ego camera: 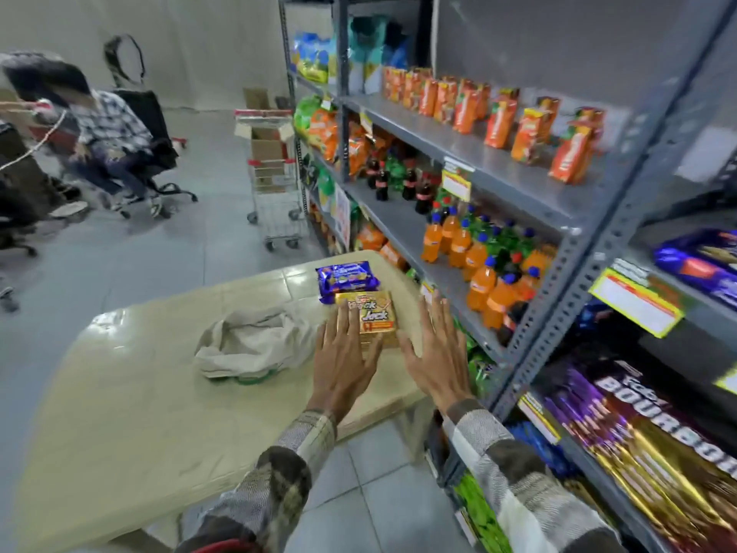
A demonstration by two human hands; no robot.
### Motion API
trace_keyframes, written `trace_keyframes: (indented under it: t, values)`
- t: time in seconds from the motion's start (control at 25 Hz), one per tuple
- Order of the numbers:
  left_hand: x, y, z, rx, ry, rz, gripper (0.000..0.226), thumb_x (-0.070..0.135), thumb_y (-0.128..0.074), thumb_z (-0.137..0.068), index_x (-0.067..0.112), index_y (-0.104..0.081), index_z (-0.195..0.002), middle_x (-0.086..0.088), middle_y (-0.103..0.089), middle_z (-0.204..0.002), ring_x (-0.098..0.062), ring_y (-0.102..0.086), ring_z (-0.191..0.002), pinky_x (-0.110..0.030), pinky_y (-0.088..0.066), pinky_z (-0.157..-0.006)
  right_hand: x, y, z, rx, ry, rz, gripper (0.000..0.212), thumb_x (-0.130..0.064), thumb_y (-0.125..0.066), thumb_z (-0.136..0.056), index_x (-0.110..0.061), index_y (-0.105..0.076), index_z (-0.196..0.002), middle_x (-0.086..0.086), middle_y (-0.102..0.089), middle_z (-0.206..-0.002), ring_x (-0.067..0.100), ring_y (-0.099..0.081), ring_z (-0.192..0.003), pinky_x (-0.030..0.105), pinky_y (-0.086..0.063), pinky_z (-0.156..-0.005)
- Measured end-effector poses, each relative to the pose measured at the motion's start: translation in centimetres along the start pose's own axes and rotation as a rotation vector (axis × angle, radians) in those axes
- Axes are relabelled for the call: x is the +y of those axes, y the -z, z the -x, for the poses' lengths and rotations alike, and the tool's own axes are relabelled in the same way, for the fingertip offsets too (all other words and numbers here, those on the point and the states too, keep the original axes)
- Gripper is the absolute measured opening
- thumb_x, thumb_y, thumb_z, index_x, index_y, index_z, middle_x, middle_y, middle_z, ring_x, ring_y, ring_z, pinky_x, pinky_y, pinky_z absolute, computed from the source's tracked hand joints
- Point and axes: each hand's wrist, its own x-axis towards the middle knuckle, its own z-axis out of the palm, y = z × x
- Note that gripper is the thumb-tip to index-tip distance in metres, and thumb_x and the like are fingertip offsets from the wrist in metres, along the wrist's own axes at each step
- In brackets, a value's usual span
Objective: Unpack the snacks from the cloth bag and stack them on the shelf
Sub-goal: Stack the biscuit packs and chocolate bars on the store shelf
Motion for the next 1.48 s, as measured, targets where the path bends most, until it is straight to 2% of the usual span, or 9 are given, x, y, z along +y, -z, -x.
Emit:
trace_keyframes:
  t: [0.2,0.52,0.72,0.84,0.96,1.08,1.2,1.32,1.48]
  values:
    - [-7.3,-4.9,-2.3,-0.188,0.217,0.201,0.078,0.063,-0.029,-0.097,0.016,-0.013,-0.157,-0.005,-0.009,-0.167,-0.019,-0.005,-0.154,-0.038,-0.006,-0.126,0.4,-7.5,-5.1,-0.198,-0.094,-0.065,0.075,-0.059,-0.036,-0.097,-0.027,-0.01,-0.159,-0.005,0.004,-0.168,0.016,0.0,-0.156,0.054,-0.023,-0.118]
    - [-12.1,-12.7,-10.8,-0.319,0.488,0.595,0.06,0.042,-0.047,-0.1,0.012,-0.034,-0.15,-0.01,-0.039,-0.156,-0.025,-0.039,-0.142,-0.044,-0.032,-0.118,4.6,-16.2,-15.3,-0.438,-0.225,-0.243,0.075,-0.053,-0.038,-0.101,-0.024,-0.003,-0.16,-0.007,0.009,-0.168,0.018,-0.014,-0.154,0.051,-0.023,-0.119]
    - [-13.2,-19.1,-16.5,-0.371,0.739,0.793,0.051,0.042,-0.049,-0.099,0.012,-0.049,-0.14,0.007,-0.058,-0.133,-0.018,-0.055,-0.123,-0.015,-0.05,-0.087,9.3,-23.1,-22.3,-0.55,-0.479,-0.443,0.07,-0.045,-0.035,-0.104,-0.016,-0.004,-0.159,0.007,-0.003,-0.168,0.024,-0.01,-0.155,0.04,-0.013,-0.125]
    - [-13.7,-21.9,-19.0,-0.362,0.847,0.812,0.051,0.051,-0.041,-0.1,0.018,-0.05,-0.139,0.009,-0.04,-0.133,-0.023,-0.052,-0.125,-0.046,-0.045,-0.109,11.8,-26.6,-23.7,-0.637,-0.559,-0.472,0.059,-0.043,-0.023,-0.107,-0.02,-0.011,-0.159,0.007,-0.02,-0.166,0.027,-0.02,-0.152,0.041,-0.015,-0.124]
    - [-13.8,-23.3,-20.2,-0.459,0.931,0.901,0.052,0.058,-0.027,-0.101,0.027,-0.052,-0.135,-0.001,-0.054,-0.14,-0.023,-0.058,-0.124,-0.042,-0.048,-0.106,13.2,-29.1,-24.1,-0.727,-0.576,-0.515,0.059,-0.047,-0.018,-0.105,-0.018,-0.026,-0.156,0.007,-0.027,-0.163,0.027,-0.024,-0.15,0.045,-0.016,-0.124]
    - [-13.6,-24.4,-20.2,-0.488,0.94,1.029,0.054,0.053,-0.022,-0.102,0.024,-0.053,-0.135,-0.001,-0.068,-0.128,-0.012,-0.069,-0.109,-0.018,-0.056,-0.08,13.0,-30.7,-23.9,-0.747,-0.647,-0.534,0.069,-0.061,-0.013,-0.1,-0.023,-0.027,-0.155,0.003,-0.024,-0.164,0.024,-0.023,-0.15,0.05,-0.02,-0.122]
    - [-13.0,-25.5,-19.9,-0.391,1.011,1.081,0.054,0.053,-0.025,-0.101,0.023,-0.052,-0.136,0.001,-0.069,-0.127,-0.016,-0.068,-0.112,-0.034,-0.055,-0.095,12.6,-31.2,-23.5,-0.746,-0.696,-0.501,0.079,-0.074,-0.011,-0.092,-0.03,-0.02,-0.156,-0.003,-0.026,-0.162,0.023,-0.029,-0.147,0.046,-0.031,-0.113]
    - [-12.8,-25.5,-19.7,-0.342,1.04,1.125,0.048,0.051,-0.025,-0.103,0.027,-0.055,-0.132,0.002,-0.071,-0.124,-0.016,-0.07,-0.108,-0.038,-0.054,-0.095,11.5,-31.1,-23.9,-0.588,-0.738,-0.697,0.076,-0.072,-0.024,-0.091,-0.024,-0.037,-0.149,0.006,-0.042,-0.148,0.03,-0.041,-0.136,0.045,-0.041,-0.105]
    - [-12.9,-23.6,-19.5,-0.326,0.995,1.143,0.049,0.055,-0.023,-0.103,0.033,-0.057,-0.131,0.006,-0.072,-0.121,-0.016,-0.07,-0.108,-0.033,-0.058,-0.086,9.4,-29.1,-23.7,-0.454,-0.757,-0.988,0.033,-0.052,-0.039,-0.098,-0.032,-0.053,-0.12,0.002,-0.047,-0.122,0.016,-0.063,-0.112,0.038,-0.059,-0.087]
